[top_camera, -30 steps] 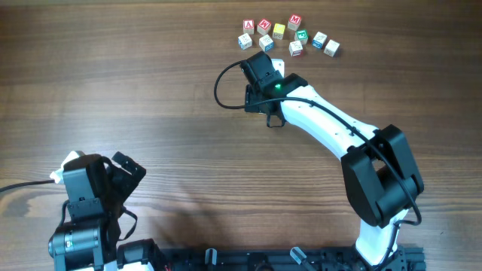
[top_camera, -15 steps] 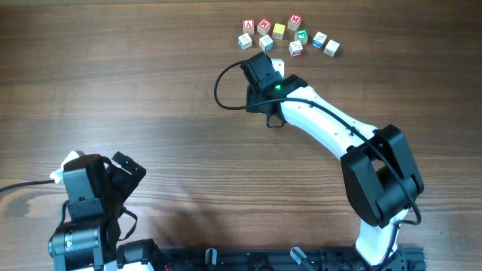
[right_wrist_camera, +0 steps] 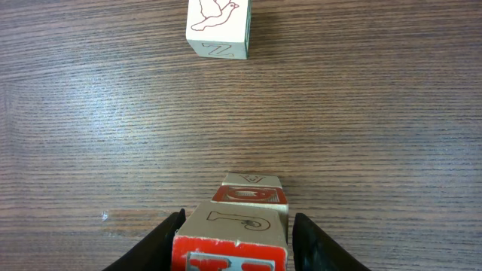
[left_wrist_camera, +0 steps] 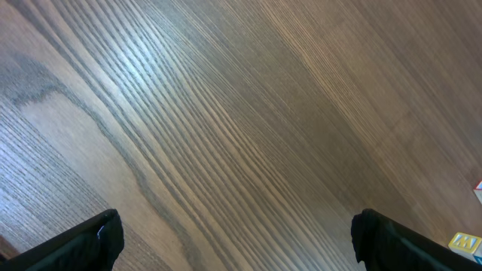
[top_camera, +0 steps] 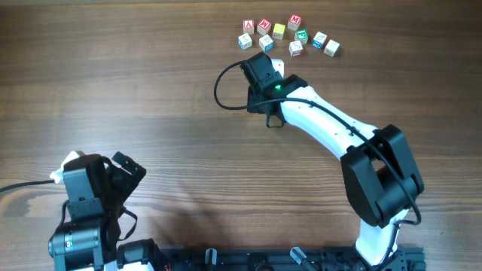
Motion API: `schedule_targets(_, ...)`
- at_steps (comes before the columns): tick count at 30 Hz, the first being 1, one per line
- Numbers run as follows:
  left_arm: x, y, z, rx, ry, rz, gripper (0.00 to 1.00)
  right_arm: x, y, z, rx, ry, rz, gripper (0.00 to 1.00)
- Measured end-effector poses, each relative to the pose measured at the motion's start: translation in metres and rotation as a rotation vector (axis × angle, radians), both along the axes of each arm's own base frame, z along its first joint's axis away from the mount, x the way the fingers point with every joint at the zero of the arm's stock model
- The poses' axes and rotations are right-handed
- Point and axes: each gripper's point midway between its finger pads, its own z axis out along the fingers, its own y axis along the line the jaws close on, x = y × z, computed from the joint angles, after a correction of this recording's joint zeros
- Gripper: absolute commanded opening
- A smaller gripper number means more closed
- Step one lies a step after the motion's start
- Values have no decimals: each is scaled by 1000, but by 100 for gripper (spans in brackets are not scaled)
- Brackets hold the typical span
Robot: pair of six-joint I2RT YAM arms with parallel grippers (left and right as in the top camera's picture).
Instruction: Form a tower
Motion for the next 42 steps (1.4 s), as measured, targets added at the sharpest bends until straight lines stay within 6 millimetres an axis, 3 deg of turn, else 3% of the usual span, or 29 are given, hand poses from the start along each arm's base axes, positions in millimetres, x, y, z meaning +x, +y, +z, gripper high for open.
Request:
schedule_targets(23, 0, 0, 0, 0, 0, 0, 100, 0, 0, 0, 0, 0, 0, 37)
schedule_targets(29, 0, 0, 0, 0, 0, 0, 100, 0, 0, 0, -1, 1, 3, 53)
schedule_targets(34, 0, 0, 0, 0, 0, 0, 100, 0, 0, 0, -1, 1, 3, 43)
schedule_targets(36, 0, 0, 0, 0, 0, 0, 100, 0, 0, 0, -1, 1, 3, 56)
schedule_targets(39, 0, 0, 0, 0, 0, 0, 100, -1, 0, 0, -3, 3, 3, 99)
schedule_targets(42, 0, 0, 0, 0, 0, 0, 100, 0, 0, 0, -1, 0, 3, 100)
